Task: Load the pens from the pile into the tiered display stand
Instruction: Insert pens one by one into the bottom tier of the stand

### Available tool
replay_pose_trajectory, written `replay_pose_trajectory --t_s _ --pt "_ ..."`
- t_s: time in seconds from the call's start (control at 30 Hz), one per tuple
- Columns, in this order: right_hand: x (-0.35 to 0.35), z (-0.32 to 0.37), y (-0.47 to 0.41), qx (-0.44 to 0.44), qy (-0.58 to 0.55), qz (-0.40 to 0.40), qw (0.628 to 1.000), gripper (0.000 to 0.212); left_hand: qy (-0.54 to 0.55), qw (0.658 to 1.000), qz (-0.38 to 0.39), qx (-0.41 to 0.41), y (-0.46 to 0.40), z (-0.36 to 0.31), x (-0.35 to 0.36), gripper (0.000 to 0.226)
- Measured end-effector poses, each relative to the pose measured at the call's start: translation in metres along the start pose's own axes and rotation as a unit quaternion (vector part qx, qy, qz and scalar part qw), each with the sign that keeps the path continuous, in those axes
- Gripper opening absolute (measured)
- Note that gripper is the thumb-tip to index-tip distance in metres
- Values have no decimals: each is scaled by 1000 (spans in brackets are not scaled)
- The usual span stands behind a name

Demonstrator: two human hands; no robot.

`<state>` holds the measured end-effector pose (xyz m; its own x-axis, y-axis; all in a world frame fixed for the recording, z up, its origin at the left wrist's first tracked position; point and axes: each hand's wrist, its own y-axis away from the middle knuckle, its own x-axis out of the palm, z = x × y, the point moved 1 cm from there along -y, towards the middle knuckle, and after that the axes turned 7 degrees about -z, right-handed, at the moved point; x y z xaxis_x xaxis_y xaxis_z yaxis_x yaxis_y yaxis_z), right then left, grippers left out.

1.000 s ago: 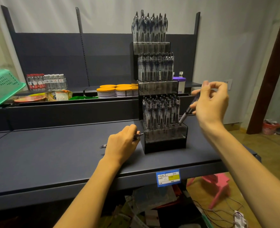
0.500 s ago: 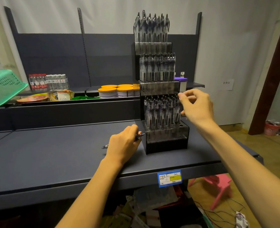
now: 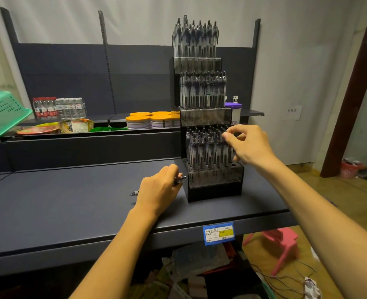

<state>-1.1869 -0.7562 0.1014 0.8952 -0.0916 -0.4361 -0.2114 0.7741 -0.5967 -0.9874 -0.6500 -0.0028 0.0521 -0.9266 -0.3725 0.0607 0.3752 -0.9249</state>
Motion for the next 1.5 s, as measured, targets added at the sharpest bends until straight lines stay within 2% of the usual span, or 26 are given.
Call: replay_pose_trajectory --t_s 0.13,0.27,0.33,0.4,0.6,0.9,1.0,1.2,1.33,1.5 --pt "2 -3 4 -3 -2 -26 1000 13 12 1000 8 -4 0 1 -1 16" --pt "6 -3 19 -36 -13 -100 994 16 15 1000 10 -12 0 -1 -3 19" --pt "8 -1 30 -38 -31 -103 993 13 19 999 11 -24 0 0 -5 23" --pt "13 1 41 -45 -33 -64 996 12 22 999 11 -41 0 1 -7 28" --pt "36 10 68 -68 -46 133 988 22 34 999 13 -29 -3 -12 -12 30" --pt "41 16 76 -52 -82 160 982 16 60 998 18 -7 -8 -16 -22 17" --pt "34 15 75 -15 -132 132 982 10 41 999 23 -14 -6 -15 -24 14" --pt "9 9 61 57 -201 14 978 13 -15 999 48 -13 -2 -8 -24 13" --pt "-13 8 47 38 -217 -85 972 15 -44 996 66 -28 -1 -4 -24 13" --pt "-38 2 31 -8 -170 -189 967 15 -55 994 86 -39 -4 -9 -26 17"
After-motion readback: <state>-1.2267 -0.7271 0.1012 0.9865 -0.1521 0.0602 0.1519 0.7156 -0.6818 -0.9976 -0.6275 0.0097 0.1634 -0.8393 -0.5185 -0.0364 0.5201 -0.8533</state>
